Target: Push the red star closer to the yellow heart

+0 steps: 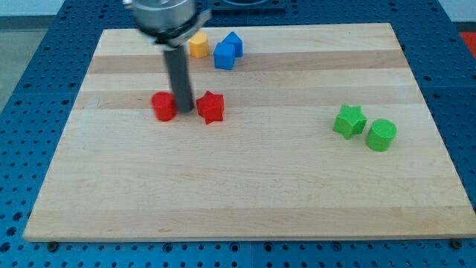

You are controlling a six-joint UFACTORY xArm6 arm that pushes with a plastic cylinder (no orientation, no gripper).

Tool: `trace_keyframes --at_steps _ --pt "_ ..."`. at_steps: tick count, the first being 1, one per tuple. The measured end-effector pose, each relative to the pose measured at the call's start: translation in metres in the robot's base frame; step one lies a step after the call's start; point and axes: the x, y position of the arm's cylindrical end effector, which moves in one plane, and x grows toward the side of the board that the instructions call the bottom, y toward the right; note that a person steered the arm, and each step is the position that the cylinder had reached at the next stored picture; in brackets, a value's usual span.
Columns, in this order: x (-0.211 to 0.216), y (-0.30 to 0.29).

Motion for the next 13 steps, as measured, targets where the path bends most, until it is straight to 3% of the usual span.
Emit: trace_keyframes --at_steps 1,3,4,5,7,8,10,11,12,13 --pt "0.048 -0.055" --pt "-0.022 -0.001" --pt "-0.043 -0.046" --pt "-0.023 -0.077" --pt "0.067 -0.053" --pt "0.067 -0.025" --pt "0.027 0.131" --pt "-0.003 0.094" --pt "0.002 0.037" --pt "-0.028 0.078"
